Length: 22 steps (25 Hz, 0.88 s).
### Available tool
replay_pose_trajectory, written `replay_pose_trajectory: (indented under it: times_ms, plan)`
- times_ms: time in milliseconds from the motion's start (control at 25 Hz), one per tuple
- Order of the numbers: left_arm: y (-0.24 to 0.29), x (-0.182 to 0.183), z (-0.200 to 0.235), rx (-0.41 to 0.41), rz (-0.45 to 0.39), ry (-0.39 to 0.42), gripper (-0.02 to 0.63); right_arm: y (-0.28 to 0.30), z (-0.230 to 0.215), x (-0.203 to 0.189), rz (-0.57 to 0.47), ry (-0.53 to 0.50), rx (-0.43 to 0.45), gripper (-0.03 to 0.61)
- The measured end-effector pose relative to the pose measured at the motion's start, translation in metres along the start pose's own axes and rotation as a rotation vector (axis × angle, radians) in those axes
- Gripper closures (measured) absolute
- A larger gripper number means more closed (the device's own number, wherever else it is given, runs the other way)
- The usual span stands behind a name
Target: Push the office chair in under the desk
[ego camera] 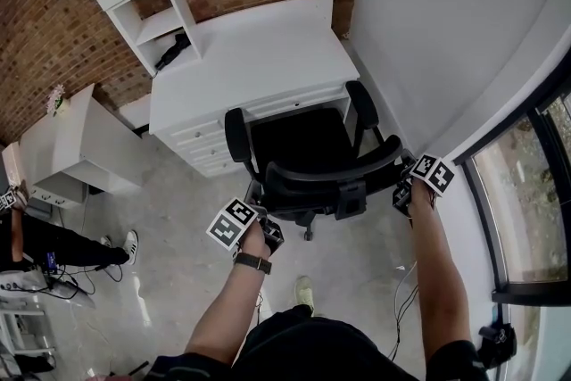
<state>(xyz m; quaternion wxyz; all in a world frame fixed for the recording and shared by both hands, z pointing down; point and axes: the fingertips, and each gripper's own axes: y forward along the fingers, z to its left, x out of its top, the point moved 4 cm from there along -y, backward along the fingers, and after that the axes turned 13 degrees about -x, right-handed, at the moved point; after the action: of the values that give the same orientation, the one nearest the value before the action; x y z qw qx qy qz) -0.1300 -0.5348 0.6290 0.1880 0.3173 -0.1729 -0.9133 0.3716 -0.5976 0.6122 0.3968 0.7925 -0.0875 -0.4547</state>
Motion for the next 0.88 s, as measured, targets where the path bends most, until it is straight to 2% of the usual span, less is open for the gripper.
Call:
replay_pose_trajectory:
  times_ms: [280,440,600,760,880]
  plan:
    - [0.004,-0.001,0.0,0.003,-0.001,0.001,0.238,0.005,0.0,0.0,-0.007,0.011,0.001,0.313]
    - [0.003,-0.002,0.0,-0.02,0.03,0.02,0.224,0.001,-0.002,-0.001,-0.017,0.038,0.023,0.31]
    - [-0.001,0.005,-0.005,-0.059,0.062,0.083,0.219,-0.005,-0.001,0.002,-0.014,0.015,0.049,0.308]
    - [-0.016,0.018,-0.017,-0.08,0.021,0.16,0.218,-0.022,-0.012,0.011,-0.048,-0.054,0.044,0.31]
    - [-0.025,0.024,-0.028,-0.08,-0.015,0.202,0.219,-0.036,-0.013,0.018,-0.083,-0.111,0.079,0.31]
